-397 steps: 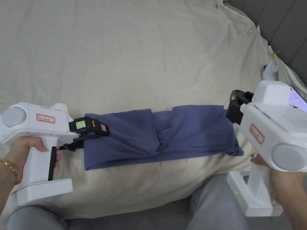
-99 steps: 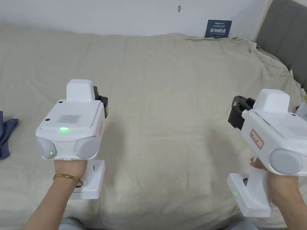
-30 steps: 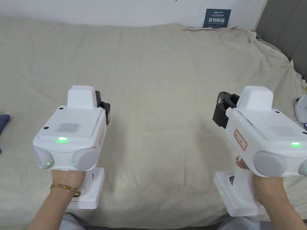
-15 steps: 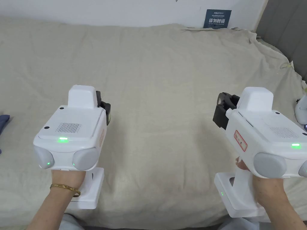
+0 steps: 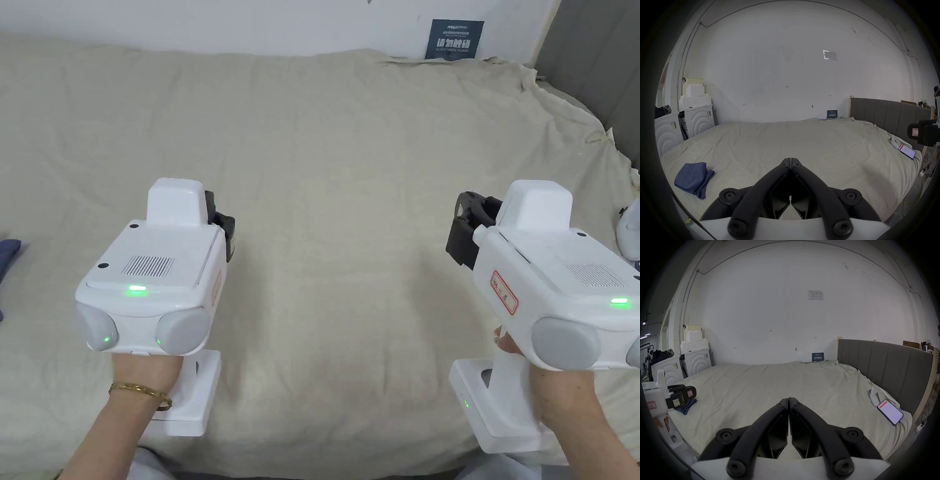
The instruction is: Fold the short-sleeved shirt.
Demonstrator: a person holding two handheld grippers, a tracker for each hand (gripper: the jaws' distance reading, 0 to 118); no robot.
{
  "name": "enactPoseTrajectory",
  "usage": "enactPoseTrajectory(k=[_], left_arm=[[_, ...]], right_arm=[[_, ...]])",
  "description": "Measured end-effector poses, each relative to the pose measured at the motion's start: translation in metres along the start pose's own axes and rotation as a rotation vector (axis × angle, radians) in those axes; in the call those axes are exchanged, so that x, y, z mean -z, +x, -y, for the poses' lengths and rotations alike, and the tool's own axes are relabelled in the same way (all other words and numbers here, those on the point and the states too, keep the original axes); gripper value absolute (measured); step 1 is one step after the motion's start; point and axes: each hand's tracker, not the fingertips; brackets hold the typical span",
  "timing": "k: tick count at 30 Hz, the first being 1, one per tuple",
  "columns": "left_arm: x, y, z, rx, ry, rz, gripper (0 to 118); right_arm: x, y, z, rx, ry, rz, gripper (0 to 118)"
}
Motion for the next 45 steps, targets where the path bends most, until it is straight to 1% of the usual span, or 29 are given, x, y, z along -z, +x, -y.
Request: enactPoseTrajectory(k=[9,10,11,12,13,14,15,16,17,20,22,24,25,26,28,29,30,31,33,35,37,40,42,43,45], left_arm=[[-0.001,0.002,0.004,0.0,-0.01,-0.003,1],[-0.001,0.002,0.004,-0.006,-0.013,-0.008,5],[-0.002,0.002,0.005,-0.018,-0.016,-0.006,13],[-0.002,0.001,0.005,-0.034,-0.017,-0.009,24],[-0.002,0.0,0.004,-0.045,-0.022,-0.005,43],[-0.003,0.0,0.004,-0.054,-0.027,-0.003,75],[-0.002,-0.001,0.002,-0.056,-0.04,-0.006,93],[-0.001,-0.001,0.002,-0.054,-0.049,-0.006,105],[-0.002,0.0,0.001,-0.049,-0.049,-0.01,112],[-0.009,0.0,-0.003,-0.045,-0.038,-0.005,116],[-0.011,-0.001,-0.008,-0.071,-0.041,0.003,117],[-0.015,-0.002,-0.012,-0.104,-0.049,-0.001,118],[-0.017,-0.001,-0.013,-0.116,-0.054,-0.014,118],[-0.02,0.0,-0.014,-0.132,-0.055,-0.027,118],[-0.025,0.003,-0.015,-0.152,-0.06,-0.038,118],[-0.028,0.004,-0.016,-0.154,-0.071,-0.038,118],[-0.031,0.006,-0.016,-0.153,-0.078,-0.037,118],[-0.033,0.008,-0.016,-0.146,-0.084,-0.038,118],[-0.038,0.013,-0.015,-0.12,-0.089,-0.049,118],[-0.042,0.015,-0.012,-0.106,-0.093,-0.061,118],[-0.045,0.016,-0.007,-0.094,-0.113,-0.068,118],[-0.05,0.017,0.002,-0.089,-0.145,-0.072,118],[-0.054,0.017,0.01,-0.09,-0.169,-0.065,118],[-0.055,0.018,0.014,-0.089,-0.181,-0.061,118],[-0.058,0.019,0.022,-0.08,-0.206,-0.051,118]], right_arm=[[0.002,-0.002,0.001,0.007,-0.01,0.007,2],[0.002,-0.002,0.0,0.011,-0.018,0.007,5],[0.002,-0.001,0.0,0.018,-0.022,-0.003,14],[0.002,-0.001,0.0,0.026,-0.019,-0.005,27],[0.002,-0.001,-0.001,0.032,-0.022,-0.003,45],[0.002,0.0,-0.003,0.037,-0.032,-0.004,71],[0.002,0.001,-0.005,0.047,-0.037,-0.005,87],[0.002,0.001,-0.006,0.057,-0.04,-0.004,97],[0.001,0.002,-0.008,0.068,-0.046,-0.004,103],[-0.002,0.005,-0.017,0.102,-0.056,0.003,110],[-0.001,0.006,-0.024,0.108,-0.088,0.01,111],[0.001,0.004,-0.033,0.08,-0.175,0.084,111],[0.001,0.004,-0.035,0.083,-0.195,0.099,111],[0.0,0.004,-0.037,0.102,-0.209,0.108,111],[-0.006,0.007,-0.041,0.161,-0.229,0.094,111],[-0.01,0.007,-0.044,0.183,-0.267,0.081,111],[-0.012,0.005,-0.047,0.186,-0.322,0.088,111],[-0.013,0.002,-0.051,0.165,-0.394,0.109,111],[-0.017,-0.008,-0.056,0.091,-0.527,0.143,111],[-0.019,-0.017,-0.056,0.025,-0.601,0.127,111],[-0.023,-0.026,-0.05,0.015,-0.615,0.101,111],[-0.028,-0.036,-0.042,0.013,-0.592,0.064,111],[-0.026,-0.045,-0.036,0.001,-0.621,0.088,111],[-0.025,-0.046,-0.034,0.009,-0.628,0.089,111],[-0.026,-0.046,-0.027,0.059,-0.656,0.072,111]])
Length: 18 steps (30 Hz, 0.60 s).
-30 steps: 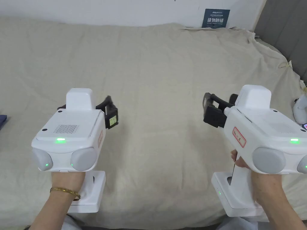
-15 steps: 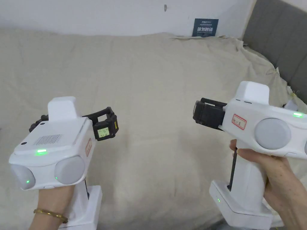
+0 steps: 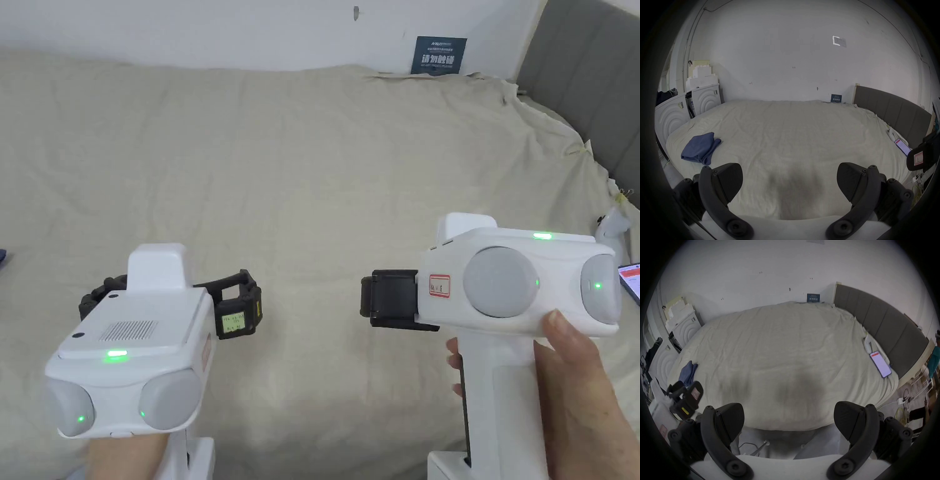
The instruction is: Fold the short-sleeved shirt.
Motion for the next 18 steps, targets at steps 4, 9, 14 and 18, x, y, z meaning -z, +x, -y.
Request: enactPoseTrajectory(k=[4,9,14,18], left_arm=[[0.0,0.001,0.011,0.026,-0.038,-0.006,118],[0.002,-0.001,0.02,0.004,-0.094,0.012,118],[0.009,-0.001,0.028,0.013,-0.133,0.037,118],[0.018,0.001,0.03,0.026,-0.157,0.038,118]], right_arm=[[-0.002,-0.004,0.012,-0.002,-0.021,-0.01,111],[-0.002,-0.015,0.023,-0.072,-0.008,0.011,111],[0.005,-0.005,0.018,0.033,-0.067,-0.04,111],[0.007,-0.004,0.016,0.054,-0.014,0.02,111]])
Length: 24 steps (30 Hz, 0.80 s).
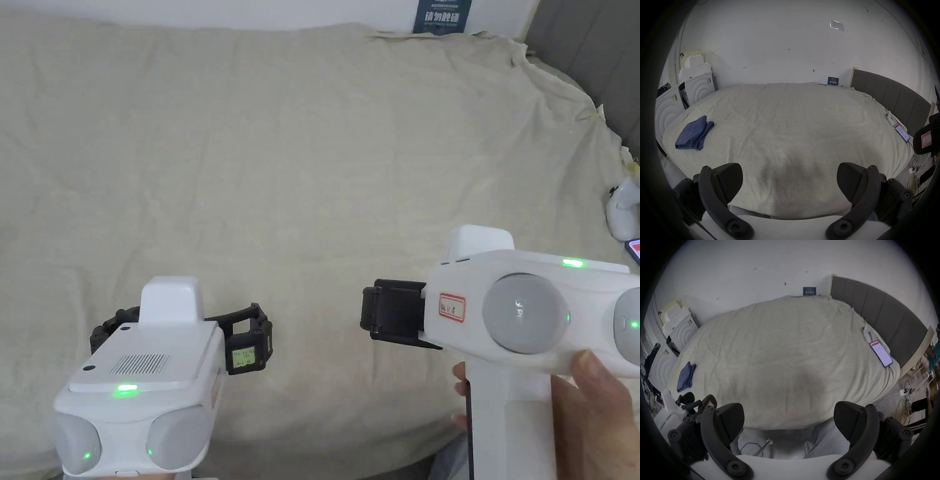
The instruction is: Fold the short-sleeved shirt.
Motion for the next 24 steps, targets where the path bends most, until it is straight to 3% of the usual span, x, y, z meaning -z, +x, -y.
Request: enactPoseTrajectory(k=[5,9,13,14,18,22,24], left_arm=[[0.008,-0.001,0.0,-0.039,-0.024,0.012,118],[0.016,-0.005,0.002,-0.045,-0.044,0.009,118],[0.025,-0.012,0.003,-0.043,-0.063,-0.002,118],[0.03,-0.016,0.002,-0.048,-0.069,-0.002,118],[0.061,-0.03,-0.012,-0.055,-0.107,-0.013,118],[0.108,-0.043,-0.042,-0.07,-0.041,-0.076,118],[0.141,-0.048,-0.06,-0.089,0.007,-0.11,118]], right_arm=[[0.006,-0.004,0.006,-0.083,-0.046,0.053,111],[0.03,0.006,0.029,-0.113,-0.12,-0.033,111],[0.055,0.023,0.041,0.082,-0.207,-0.052,111],[0.06,0.027,0.04,0.095,-0.222,-0.03,111],[0.076,0.038,0.02,0.009,-0.027,0.014,111],[0.123,0.045,-0.023,-0.04,0.179,0.188,111],[0.159,0.049,-0.049,-0.074,0.199,0.256,111]])
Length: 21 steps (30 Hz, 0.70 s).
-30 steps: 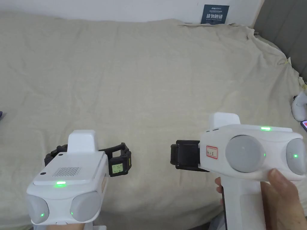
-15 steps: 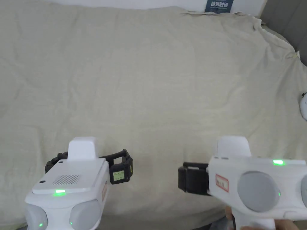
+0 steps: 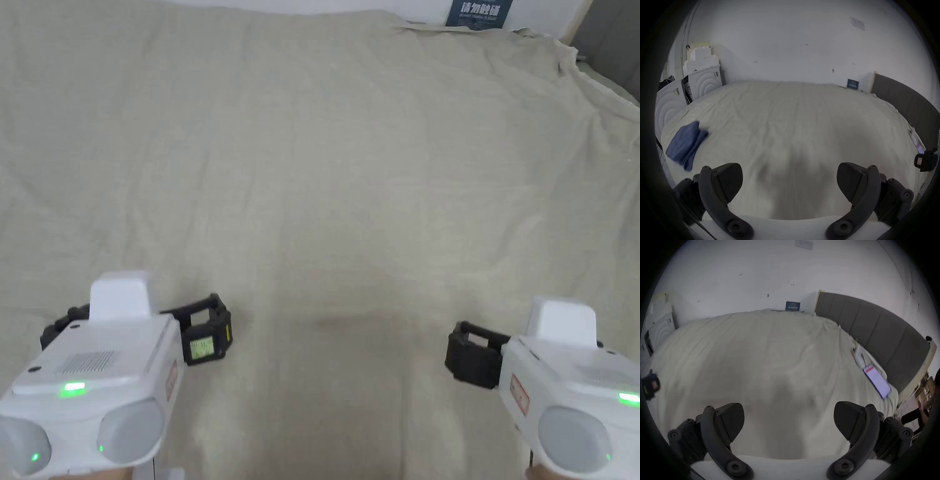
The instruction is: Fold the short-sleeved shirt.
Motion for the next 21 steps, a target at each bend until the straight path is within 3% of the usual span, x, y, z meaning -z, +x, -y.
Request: enactPoseTrajectory(k=[5,11,13,18,21], left_arm=[[0.09,0.006,-0.032,-0.013,-0.005,-0.042,118],[0.159,0.004,-0.028,-0.074,-0.234,-0.139,118],[0.166,-0.001,-0.029,-0.141,-0.266,-0.126,118],[0.157,0.003,-0.026,-0.11,-0.23,-0.132,118],[0.162,0.004,-0.03,-0.113,-0.267,-0.133,118]], right_arm=[[0.099,-0.002,-0.03,0.014,-0.019,0.049,111],[0.154,0.004,-0.025,0.161,-0.118,0.083,111],[0.158,0.005,-0.02,0.158,-0.131,0.073,111],[0.164,0.013,-0.016,0.232,-0.167,0.043,115],[0.167,0.024,-0.017,0.267,-0.181,-0.029,117]])
